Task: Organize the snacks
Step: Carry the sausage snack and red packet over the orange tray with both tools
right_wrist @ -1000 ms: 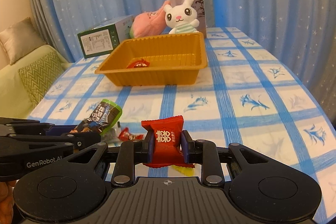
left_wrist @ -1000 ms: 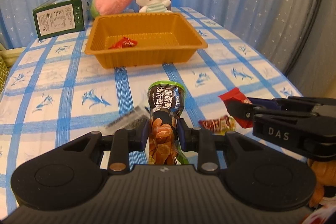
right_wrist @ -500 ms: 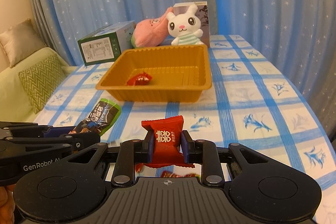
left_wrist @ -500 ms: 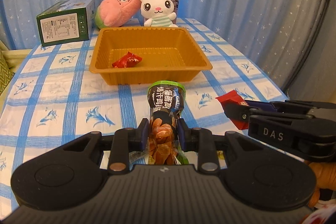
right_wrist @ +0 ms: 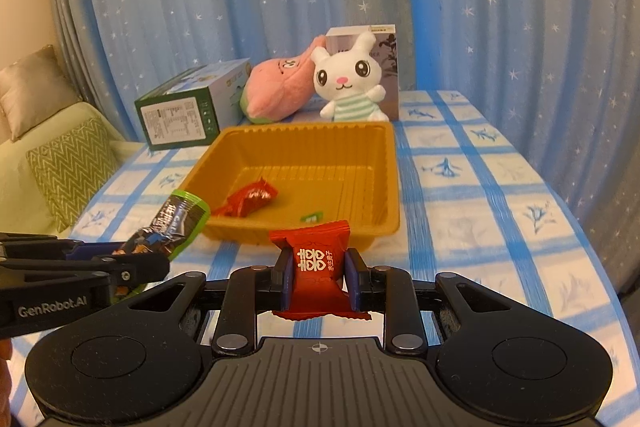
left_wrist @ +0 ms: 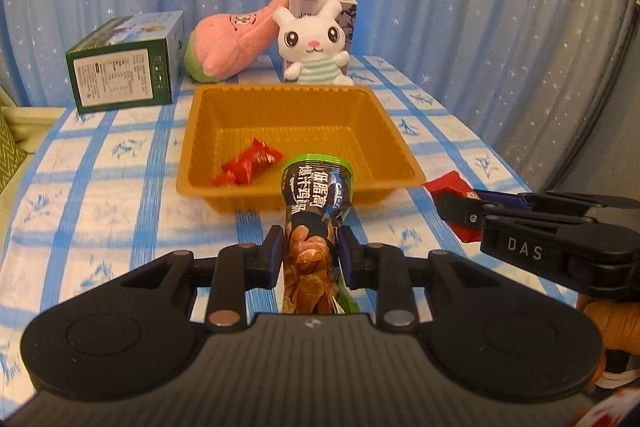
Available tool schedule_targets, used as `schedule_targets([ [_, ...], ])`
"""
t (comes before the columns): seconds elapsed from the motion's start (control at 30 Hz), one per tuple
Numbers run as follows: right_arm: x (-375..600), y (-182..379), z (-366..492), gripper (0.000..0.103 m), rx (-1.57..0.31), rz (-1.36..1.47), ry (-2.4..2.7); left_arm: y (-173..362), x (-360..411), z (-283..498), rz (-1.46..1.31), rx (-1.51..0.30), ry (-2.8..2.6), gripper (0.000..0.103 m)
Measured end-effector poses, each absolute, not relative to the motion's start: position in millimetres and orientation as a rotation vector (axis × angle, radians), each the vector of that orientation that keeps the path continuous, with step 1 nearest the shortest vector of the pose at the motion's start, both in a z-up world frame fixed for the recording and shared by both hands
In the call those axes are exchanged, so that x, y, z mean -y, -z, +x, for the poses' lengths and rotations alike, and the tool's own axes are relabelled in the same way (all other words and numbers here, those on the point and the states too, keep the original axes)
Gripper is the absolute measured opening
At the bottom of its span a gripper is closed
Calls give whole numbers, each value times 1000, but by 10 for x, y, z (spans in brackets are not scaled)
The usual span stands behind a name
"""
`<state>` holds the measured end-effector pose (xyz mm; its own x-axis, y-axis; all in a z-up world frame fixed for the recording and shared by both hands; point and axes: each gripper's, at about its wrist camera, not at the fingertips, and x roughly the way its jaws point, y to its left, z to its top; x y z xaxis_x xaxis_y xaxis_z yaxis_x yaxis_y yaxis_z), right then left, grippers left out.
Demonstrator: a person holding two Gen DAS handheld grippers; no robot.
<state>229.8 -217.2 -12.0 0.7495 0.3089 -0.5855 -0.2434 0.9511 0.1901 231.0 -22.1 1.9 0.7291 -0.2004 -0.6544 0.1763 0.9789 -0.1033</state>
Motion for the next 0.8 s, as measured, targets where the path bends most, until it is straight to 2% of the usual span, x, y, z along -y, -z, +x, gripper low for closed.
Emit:
schedule_targets([
  [0.33,2107,-27,2882,27,-651,106,-313,-136,101,2895,-43,-722,191,26],
  [0.8,2054,79,3493,27,-703,134,-316,-22,43,3506,-65,-755,187,26],
])
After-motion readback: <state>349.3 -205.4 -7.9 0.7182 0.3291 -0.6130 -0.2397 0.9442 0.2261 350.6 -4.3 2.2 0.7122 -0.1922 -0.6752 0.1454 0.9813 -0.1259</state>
